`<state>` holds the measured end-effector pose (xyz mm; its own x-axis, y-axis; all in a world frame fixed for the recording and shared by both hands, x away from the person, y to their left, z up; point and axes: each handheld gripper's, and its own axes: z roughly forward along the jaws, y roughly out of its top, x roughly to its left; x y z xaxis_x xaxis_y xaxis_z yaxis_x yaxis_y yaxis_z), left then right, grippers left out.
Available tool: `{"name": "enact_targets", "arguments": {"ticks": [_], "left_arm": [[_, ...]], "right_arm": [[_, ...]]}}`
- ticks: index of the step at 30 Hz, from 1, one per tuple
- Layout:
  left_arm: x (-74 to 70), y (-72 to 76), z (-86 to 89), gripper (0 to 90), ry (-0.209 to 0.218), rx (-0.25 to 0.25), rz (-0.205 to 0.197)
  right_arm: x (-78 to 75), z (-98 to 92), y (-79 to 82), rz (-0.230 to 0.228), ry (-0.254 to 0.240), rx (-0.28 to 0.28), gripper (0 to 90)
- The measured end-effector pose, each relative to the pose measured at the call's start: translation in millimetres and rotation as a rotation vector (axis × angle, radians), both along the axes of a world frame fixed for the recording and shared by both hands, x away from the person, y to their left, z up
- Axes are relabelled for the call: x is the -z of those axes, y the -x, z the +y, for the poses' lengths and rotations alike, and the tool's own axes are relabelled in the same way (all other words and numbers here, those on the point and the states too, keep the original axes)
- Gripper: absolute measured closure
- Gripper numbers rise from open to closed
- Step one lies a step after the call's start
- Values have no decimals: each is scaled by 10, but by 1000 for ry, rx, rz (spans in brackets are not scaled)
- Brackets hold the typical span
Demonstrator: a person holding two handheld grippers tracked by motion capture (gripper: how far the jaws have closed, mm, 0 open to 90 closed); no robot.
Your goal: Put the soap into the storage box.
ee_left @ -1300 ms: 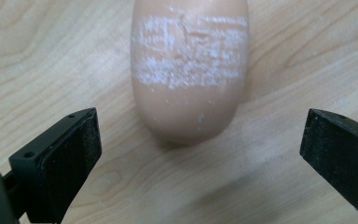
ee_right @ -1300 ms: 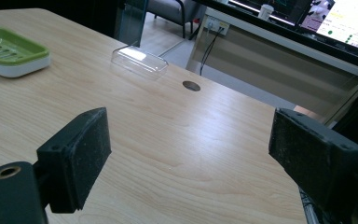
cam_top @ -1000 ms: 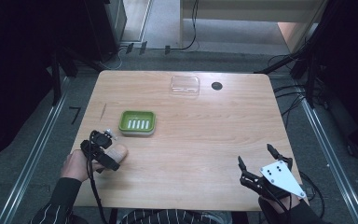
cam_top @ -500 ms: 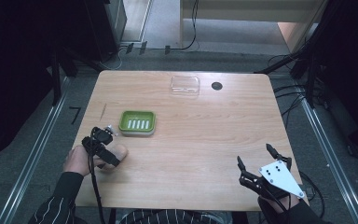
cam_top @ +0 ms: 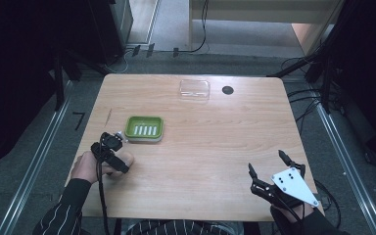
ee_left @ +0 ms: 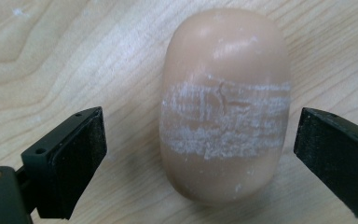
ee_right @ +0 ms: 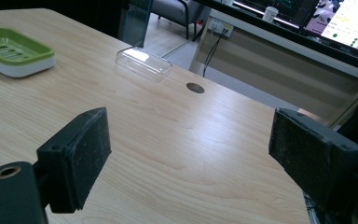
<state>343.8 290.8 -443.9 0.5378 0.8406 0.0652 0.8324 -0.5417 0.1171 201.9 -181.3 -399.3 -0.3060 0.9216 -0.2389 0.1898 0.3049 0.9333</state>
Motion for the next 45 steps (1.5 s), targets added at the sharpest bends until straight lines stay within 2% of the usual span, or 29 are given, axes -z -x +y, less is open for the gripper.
{"name": "enact_targets", "arguments": {"ticks": [2,5,7,8,10,12,13,21,25,36,45], "left_arm": [[2,-1,-17,20,-4,3,-10],[25,-16,-35,32,7,12,-1],[39,-31,-60,73,-1,17,-5],[42,-37,-69,155,-2,26,-3],[57,-47,-96,165,-7,35,9],[61,-50,-113,240,-7,39,9],[62,-53,-118,243,-15,40,13],[59,-47,-98,325,16,38,17],[55,-37,-98,332,14,31,13],[50,-23,-106,337,30,63,22],[-16,-10,-105,337,29,85,10]], "right_arm": [[0,0,0,0,1,0,134],[1,-6,1,1,-1,4,134],[0,-9,6,3,0,4,135],[0,-11,9,2,-1,6,134],[0,-13,10,2,0,8,135],[0,-16,11,-1,0,7,135],[1,-17,13,0,-2,8,135],[0,-26,18,-2,-1,11,135],[1,-23,19,-2,1,9,134],[0,-26,20,-4,-1,10,134],[0,-26,19,-4,-3,9,134]]}}
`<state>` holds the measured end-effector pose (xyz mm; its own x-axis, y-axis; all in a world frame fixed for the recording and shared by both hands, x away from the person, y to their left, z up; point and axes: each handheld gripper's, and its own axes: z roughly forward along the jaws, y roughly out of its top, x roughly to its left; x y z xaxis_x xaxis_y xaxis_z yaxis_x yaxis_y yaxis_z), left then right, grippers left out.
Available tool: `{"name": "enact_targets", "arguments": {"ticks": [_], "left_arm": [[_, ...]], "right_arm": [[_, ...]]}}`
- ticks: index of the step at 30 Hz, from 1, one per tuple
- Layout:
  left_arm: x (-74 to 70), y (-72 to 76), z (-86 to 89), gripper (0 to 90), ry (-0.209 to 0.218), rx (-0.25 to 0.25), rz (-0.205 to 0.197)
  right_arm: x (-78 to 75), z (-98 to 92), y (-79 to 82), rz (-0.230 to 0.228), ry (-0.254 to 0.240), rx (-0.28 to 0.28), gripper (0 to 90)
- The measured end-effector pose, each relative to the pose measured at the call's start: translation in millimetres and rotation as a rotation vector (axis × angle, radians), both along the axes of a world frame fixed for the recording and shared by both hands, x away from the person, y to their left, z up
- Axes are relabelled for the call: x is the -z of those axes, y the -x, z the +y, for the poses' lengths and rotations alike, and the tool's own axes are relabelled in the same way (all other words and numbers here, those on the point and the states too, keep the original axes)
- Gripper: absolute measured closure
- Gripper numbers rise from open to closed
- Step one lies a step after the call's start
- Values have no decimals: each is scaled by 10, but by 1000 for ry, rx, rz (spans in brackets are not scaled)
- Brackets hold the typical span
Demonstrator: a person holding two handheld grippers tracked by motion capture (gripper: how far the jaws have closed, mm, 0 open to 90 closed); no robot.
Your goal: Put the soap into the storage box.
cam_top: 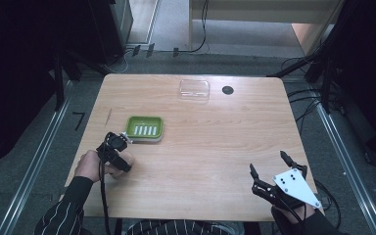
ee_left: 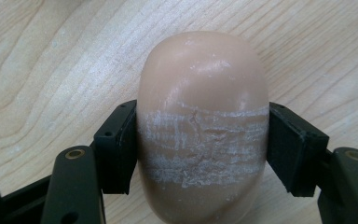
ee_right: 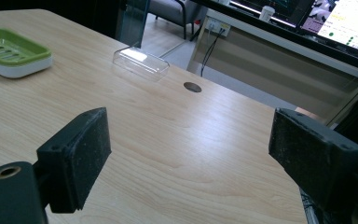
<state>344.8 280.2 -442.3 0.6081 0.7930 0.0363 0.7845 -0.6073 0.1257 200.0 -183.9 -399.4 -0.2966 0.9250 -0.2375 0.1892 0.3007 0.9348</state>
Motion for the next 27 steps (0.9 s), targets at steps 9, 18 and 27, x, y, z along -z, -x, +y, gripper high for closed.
{"name": "enact_targets", "arguments": {"ticks": [9,18,27], "left_arm": [[-92,7,-45,337,-11,48,-13],[-132,-41,-98,337,-20,99,-7],[-188,-98,-138,337,-31,138,-21]], "right_arm": [[0,3,0,0,0,1,134],[1,2,-2,1,0,-2,134],[0,5,-11,1,-2,-2,134]]}}
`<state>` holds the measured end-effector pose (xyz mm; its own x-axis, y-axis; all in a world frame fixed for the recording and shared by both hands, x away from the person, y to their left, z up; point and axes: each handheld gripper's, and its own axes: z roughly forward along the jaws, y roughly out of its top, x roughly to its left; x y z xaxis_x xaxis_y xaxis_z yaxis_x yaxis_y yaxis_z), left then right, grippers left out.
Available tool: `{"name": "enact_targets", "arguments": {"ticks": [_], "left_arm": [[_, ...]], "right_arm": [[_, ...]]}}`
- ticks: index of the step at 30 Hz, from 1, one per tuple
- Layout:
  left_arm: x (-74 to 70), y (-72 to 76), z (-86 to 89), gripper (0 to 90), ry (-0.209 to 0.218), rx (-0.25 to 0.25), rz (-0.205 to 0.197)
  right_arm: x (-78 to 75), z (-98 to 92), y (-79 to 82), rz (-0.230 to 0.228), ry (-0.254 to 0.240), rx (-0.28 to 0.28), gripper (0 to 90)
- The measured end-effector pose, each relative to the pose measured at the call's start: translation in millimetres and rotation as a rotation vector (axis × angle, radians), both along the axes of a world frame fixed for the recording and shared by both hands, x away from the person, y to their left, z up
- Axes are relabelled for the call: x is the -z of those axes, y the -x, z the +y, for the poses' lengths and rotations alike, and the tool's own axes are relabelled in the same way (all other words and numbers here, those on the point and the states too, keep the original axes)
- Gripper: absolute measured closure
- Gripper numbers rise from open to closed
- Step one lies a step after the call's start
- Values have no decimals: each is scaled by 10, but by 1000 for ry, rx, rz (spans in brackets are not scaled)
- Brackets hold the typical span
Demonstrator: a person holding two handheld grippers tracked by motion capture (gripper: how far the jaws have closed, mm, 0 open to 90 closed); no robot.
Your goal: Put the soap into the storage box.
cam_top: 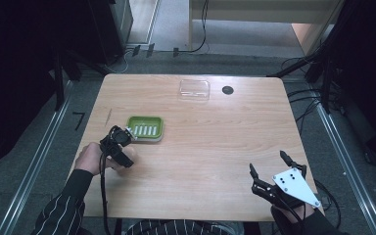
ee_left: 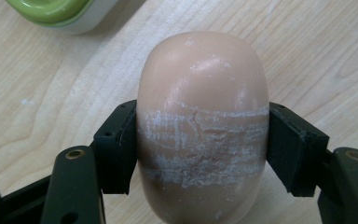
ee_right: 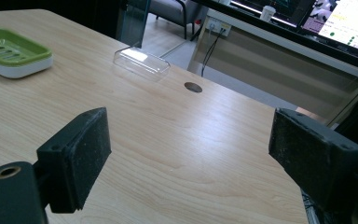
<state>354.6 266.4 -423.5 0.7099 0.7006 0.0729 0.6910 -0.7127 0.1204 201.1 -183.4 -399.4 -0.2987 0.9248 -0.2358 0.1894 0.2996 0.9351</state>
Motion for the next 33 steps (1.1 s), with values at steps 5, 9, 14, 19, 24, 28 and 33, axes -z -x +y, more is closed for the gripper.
{"name": "enact_targets", "arguments": {"ticks": [5,9,14,19,24,28,33], "left_arm": [[-10,-12,6,337,-6,24,10],[-88,-22,-9,337,8,38,-1],[-120,-66,-24,337,8,56,-5],[-172,-114,-60,337,-3,88,-21],[-235,-174,-76,337,1,103,-31],[-266,-191,-116,337,6,128,-33],[-293,-232,-147,337,-7,147,-43]], "right_arm": [[-1,-1,8,-2,0,1,134],[0,-2,8,-2,-1,1,134],[0,-1,3,-2,1,-1,134],[-1,5,4,0,3,-2,135],[0,2,2,0,1,-1,134],[0,6,1,1,1,0,134],[0,8,4,3,3,0,134]]}}
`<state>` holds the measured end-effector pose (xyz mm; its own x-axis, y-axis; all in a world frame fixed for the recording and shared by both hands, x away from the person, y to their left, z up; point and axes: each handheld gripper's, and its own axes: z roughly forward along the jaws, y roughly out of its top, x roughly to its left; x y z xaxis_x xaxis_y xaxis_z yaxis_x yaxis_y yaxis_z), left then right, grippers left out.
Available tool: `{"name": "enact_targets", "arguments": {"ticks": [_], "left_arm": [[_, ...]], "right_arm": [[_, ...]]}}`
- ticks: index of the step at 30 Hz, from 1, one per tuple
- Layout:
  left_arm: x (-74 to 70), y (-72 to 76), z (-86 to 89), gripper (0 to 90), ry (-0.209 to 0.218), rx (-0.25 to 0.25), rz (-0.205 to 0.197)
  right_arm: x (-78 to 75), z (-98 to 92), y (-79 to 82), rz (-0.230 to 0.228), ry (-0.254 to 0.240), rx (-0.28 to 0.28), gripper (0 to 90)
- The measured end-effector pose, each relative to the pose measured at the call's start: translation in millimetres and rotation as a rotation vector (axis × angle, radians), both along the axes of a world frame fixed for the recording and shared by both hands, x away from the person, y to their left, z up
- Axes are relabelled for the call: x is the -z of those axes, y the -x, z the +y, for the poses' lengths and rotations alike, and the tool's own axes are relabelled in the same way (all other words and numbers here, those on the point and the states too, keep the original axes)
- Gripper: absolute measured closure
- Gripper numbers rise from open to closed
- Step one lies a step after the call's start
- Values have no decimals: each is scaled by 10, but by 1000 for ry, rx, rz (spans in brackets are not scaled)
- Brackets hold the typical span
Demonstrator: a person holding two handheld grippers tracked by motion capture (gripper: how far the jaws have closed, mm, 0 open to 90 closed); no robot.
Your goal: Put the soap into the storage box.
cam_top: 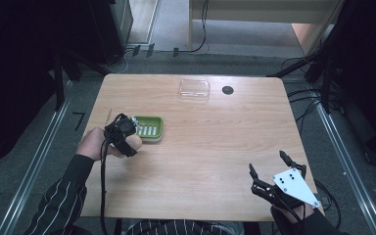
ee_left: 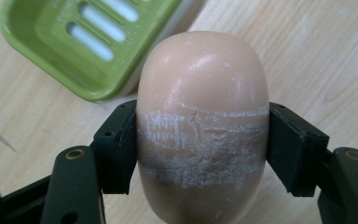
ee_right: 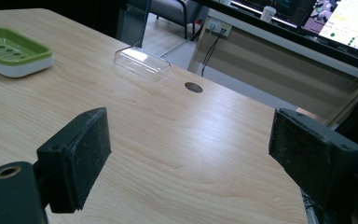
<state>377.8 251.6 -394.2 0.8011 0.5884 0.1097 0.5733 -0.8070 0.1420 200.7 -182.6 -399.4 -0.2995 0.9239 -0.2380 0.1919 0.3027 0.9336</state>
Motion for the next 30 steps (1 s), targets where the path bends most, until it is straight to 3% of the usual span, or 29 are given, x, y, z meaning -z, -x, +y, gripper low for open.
{"name": "enact_targets", "arguments": {"ticks": [25,30], "left_arm": [[-99,-231,-73,337,16,65,47],[-165,-258,-99,336,37,76,32]], "right_arm": [[2,2,-6,4,-2,-1,134],[2,4,-7,3,0,-2,134]]}}
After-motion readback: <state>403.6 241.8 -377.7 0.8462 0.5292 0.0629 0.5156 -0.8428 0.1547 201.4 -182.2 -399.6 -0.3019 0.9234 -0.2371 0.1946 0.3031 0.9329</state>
